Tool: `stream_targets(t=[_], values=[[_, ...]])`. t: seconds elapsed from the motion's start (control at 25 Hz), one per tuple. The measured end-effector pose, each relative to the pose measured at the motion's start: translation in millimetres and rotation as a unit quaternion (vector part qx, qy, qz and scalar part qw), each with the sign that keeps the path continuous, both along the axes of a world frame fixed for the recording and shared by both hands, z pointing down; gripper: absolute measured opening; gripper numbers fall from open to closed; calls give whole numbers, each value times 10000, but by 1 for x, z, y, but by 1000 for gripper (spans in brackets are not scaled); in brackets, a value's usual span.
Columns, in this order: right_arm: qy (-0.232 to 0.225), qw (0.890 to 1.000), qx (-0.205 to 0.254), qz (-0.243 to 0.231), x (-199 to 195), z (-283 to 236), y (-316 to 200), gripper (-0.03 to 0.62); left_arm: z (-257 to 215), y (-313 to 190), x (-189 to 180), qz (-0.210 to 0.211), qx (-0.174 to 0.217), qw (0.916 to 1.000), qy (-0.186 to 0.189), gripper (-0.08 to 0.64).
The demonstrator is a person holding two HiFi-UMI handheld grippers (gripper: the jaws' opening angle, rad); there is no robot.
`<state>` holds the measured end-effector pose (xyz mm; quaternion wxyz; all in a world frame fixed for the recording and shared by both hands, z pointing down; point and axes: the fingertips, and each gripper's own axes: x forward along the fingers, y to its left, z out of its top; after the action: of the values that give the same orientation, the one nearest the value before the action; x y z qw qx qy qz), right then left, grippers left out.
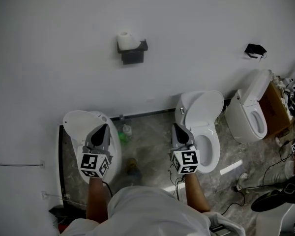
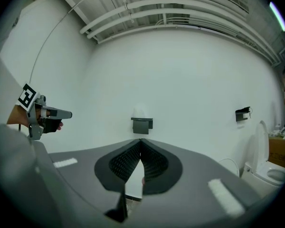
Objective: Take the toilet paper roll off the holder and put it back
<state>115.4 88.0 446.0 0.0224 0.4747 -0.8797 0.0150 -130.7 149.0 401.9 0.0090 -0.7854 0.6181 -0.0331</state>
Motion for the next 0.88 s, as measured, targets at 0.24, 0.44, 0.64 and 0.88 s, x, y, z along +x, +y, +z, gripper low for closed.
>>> stream_targets(t=[0.24, 0.44, 0.64, 0.88], values=[[59, 10000, -36, -15, -30, 3, -55, -2, 6, -55, -27, 35, -69, 10000, 45, -1], [91, 9999, -87, -53, -60, 1, -100, -2, 8, -103, -55, 39, -148, 9998, 135, 0], [63, 9999, -93, 37, -85, -4, -145, -2, 6, -151, -76, 178, -169, 9996, 131, 0], [55, 10000, -26, 67, -120, -14, -185, -2, -6, -196, -107, 268, -88, 9995, 118, 0]])
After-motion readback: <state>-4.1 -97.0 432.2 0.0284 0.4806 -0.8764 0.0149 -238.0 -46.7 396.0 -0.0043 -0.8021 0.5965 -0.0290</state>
